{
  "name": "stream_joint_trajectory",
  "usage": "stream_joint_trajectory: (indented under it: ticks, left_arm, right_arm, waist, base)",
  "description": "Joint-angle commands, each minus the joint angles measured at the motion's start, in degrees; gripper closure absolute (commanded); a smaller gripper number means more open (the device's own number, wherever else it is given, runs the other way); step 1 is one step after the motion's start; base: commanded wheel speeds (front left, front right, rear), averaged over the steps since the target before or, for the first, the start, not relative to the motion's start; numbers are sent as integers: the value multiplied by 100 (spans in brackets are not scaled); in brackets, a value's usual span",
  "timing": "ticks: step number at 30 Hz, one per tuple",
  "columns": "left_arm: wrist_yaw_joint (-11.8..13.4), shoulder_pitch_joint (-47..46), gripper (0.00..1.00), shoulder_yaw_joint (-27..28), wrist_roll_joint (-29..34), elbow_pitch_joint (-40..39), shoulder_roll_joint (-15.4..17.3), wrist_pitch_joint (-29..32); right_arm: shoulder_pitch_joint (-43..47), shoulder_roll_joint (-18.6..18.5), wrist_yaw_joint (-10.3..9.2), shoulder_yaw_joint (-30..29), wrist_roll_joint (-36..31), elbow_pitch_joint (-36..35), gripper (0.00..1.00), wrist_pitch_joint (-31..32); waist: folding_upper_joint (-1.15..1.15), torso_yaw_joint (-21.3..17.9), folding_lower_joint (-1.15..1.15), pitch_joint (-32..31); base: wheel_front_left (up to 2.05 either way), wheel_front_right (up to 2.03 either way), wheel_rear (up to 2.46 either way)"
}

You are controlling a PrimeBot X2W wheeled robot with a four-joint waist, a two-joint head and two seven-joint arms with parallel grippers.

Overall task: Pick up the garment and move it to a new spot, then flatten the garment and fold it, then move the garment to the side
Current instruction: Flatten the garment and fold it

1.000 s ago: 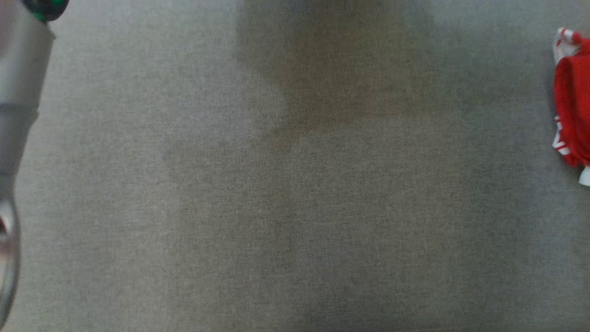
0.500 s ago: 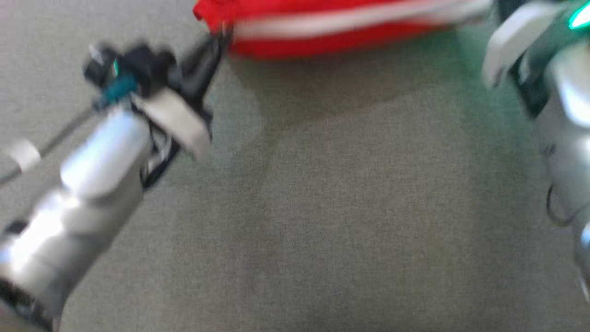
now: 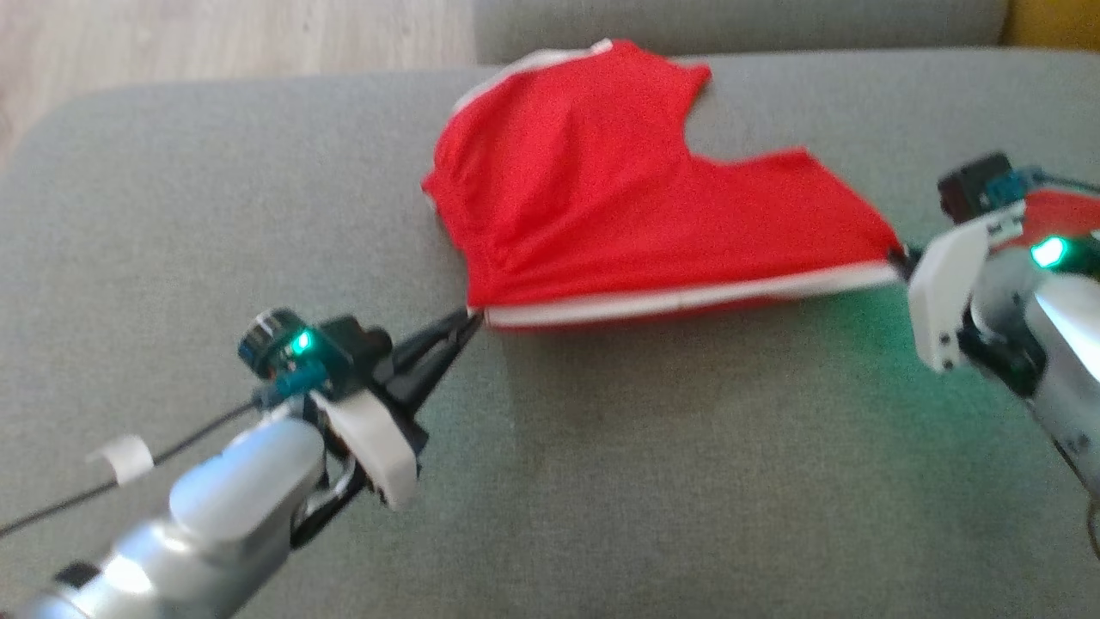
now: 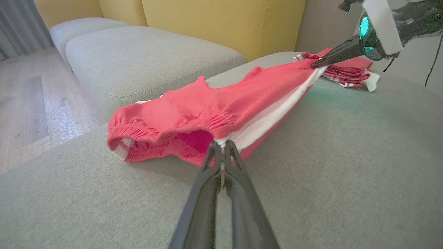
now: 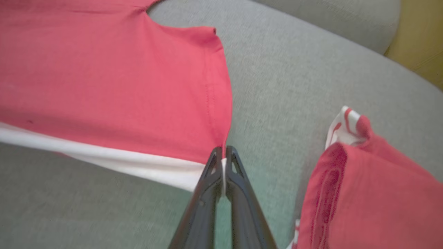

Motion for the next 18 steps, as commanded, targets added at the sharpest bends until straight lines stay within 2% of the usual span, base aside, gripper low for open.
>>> stream_joint_trajectory:
  ticks: [1,4,5,10,12,15,18]
  left_arm:
    - [9,-68,100,204,65,-116,224,-55]
    - [14,204,100,174,143,-192,241,-55]
    - [33,431,100,158,145,-280,260,-55]
    - [108,1023,100,37,100,-640,374,-53]
    - [140,1120,100,17,89,-739,401,-44]
    - [269,1358,100,-28,76,-1089,458,-13]
    - [431,1525,100,-35,32,-1457,515,21]
  right_arm:
    - [150,-361,-5,170,319,-338,100,204]
    - [450,-755,-5,456,860,-818,100,553]
    - [652,-991,-5,641,1123,-1121,100,755]
    - [1194,-1540,-5,1064,1577,-1956,100,1142]
    - [1282,-1667,-5,1111,1634,-2119,100,1214]
    - [1517,-2051,-5,1172,1682,-2565,100,1339]
    - [1696,-2278,-5,994,1738,-2875,100,1283]
  waist:
    - [0,51,1,-267]
    - [0,43,1,-510]
    - [0,26,1,-690]
    - [0,-11,1,-1074]
    - [0,-12,1,-1111]
    - [0,17,1,-1187]
    - [0,51,1,-1212]
  base:
    - [0,0,0]
    - [0,0,0]
    - [0,0,0]
    - [0,0,0]
    - [0,0,0]
    - [0,0,0]
    - [0,0,0]
